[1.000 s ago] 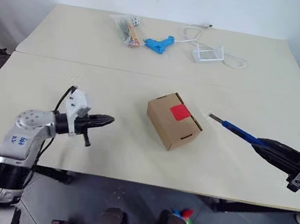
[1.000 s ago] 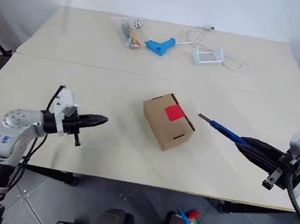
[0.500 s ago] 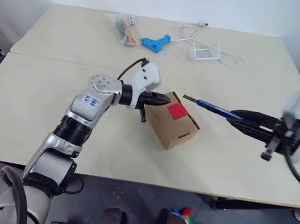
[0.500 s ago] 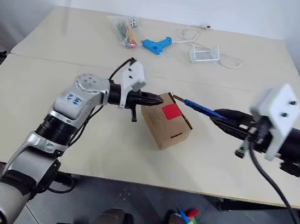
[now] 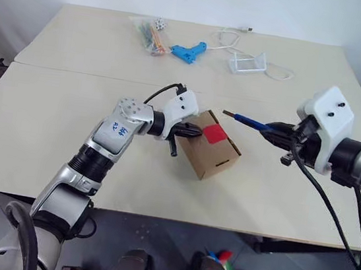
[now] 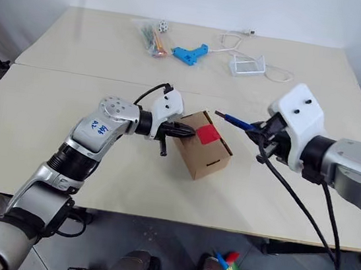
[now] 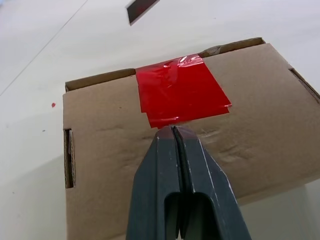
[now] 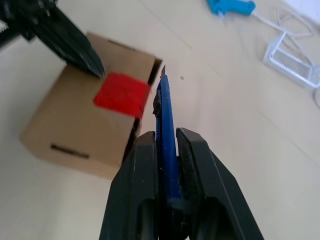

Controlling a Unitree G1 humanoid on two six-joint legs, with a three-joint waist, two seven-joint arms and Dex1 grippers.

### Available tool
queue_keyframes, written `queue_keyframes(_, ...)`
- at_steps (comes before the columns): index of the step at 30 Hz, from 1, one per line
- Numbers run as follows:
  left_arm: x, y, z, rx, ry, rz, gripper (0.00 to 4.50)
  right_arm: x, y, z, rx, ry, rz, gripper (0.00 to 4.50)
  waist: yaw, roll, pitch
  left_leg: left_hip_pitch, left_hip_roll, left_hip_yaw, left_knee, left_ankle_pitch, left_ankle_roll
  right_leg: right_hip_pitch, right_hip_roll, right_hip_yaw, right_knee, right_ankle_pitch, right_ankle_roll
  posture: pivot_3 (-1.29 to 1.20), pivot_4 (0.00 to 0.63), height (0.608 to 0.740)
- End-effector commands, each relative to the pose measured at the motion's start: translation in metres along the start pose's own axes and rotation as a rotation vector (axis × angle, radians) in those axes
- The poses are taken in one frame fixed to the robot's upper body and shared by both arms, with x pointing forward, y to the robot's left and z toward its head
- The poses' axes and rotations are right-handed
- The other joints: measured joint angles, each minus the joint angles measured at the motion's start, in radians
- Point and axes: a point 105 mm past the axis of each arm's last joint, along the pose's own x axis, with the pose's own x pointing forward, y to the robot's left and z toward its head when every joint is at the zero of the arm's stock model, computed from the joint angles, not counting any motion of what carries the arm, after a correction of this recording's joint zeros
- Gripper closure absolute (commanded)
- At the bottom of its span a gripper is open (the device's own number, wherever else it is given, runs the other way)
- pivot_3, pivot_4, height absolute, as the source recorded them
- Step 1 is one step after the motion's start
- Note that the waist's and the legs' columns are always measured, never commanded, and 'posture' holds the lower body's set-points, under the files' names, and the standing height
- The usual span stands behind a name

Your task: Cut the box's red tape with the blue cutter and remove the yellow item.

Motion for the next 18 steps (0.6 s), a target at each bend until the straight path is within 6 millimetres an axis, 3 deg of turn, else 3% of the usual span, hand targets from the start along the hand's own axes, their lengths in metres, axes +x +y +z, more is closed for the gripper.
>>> queue_keyframes(1, 0.003, -0.006, -0.006, -0.009, 0.029, -0.018, 4.50, 0.003, 0.003, 0.007, 0.003, -0.001, -0.003, 4.23, 0.002, 0.000, 0.000, -0.001, 0.000, -0.001, 0.001, 0.000, 0.000, 0.000, 0.000, 0.000, 0.000, 0.000, 0.000, 0.00, 0.150, 0.740)
queue_keyframes(18, -0.001, -0.007, -0.011, -0.161, 0.019, -0.009, 4.50, 0.021, -0.002, -0.013, 0.048, 0.089, -0.063, 4.23, -0.001, 0.000, 0.000, -0.002, 0.000, 0.000, 0.003, 0.000, 0.000, 0.000, 0.000, 0.000, 0.001, 0.000, 0.000, 0.00, 0.150, 0.740)
